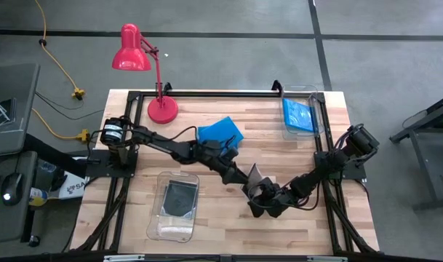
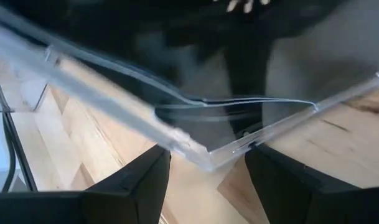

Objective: Pick & place jewel cases by type
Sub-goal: Put the black cd case into the bottom transparent bin

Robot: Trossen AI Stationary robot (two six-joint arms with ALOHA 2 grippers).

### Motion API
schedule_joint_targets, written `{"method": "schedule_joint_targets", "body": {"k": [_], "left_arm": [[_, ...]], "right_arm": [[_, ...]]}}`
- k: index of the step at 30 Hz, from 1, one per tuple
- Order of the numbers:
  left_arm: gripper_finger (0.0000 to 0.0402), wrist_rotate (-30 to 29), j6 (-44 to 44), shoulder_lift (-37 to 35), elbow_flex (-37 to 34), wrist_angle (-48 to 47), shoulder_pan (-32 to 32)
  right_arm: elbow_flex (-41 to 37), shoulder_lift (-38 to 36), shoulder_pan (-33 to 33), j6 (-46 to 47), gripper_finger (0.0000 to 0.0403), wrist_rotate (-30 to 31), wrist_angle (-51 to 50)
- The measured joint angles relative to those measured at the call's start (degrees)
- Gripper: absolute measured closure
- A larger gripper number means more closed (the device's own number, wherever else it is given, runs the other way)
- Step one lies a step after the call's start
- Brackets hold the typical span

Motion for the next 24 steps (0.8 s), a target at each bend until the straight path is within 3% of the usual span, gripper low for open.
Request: {"method": "schedule_joint_targets", "body": {"k": [24], "left_arm": [[0.0163, -4.12, 0.58, 0.03, 0.97, 1.82, -1.57]], "right_arm": [[-0.13, 0.20, -0.50, -6.94, 0.0192, 3.43, 3.01]]}}
